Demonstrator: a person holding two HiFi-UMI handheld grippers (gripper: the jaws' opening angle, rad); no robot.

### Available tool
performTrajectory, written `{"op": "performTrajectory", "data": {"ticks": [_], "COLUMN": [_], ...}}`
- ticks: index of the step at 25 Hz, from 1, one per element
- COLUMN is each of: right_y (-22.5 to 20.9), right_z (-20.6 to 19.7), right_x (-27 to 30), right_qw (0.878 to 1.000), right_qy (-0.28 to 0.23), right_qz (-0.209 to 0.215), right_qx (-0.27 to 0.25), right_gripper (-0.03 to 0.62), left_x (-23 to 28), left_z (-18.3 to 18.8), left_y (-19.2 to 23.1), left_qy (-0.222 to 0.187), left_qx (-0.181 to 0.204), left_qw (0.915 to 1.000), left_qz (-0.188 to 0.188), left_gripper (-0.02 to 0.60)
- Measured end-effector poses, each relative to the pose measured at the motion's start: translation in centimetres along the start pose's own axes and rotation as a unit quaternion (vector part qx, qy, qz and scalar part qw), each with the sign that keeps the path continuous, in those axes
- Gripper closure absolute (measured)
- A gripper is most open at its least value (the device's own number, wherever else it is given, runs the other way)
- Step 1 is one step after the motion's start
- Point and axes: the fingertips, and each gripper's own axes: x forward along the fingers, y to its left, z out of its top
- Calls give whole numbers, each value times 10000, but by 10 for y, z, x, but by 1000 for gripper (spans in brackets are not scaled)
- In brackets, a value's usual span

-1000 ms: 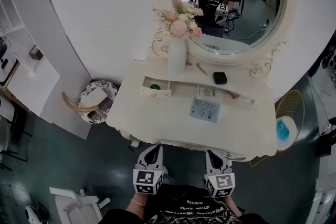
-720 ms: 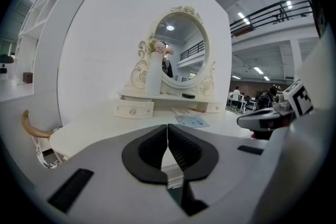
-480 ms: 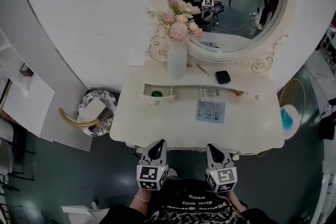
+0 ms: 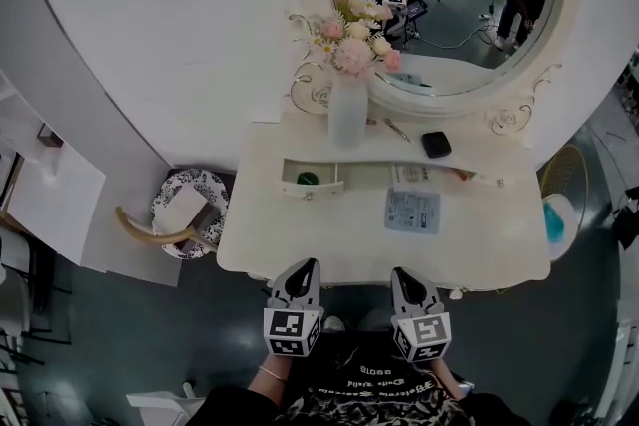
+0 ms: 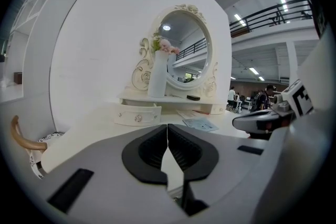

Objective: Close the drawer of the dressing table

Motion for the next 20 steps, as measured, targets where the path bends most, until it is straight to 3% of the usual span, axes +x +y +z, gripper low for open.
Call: {"op": "performTrajectory", "data": {"ticks": [20], "right_y": [-35], "right_z": [35], "right_x": [59], "right_qw": [9987], "right_qy": [-76], "right_qz": [513], "right_qx": [-21], "right_gripper": [580], "left_x": [55], "left_z": [19], "left_y": [26], "left_qy": [192], "left_qx": [-123], "left_qw": [9981], "left_qz": [573], "left_gripper": [565]}}
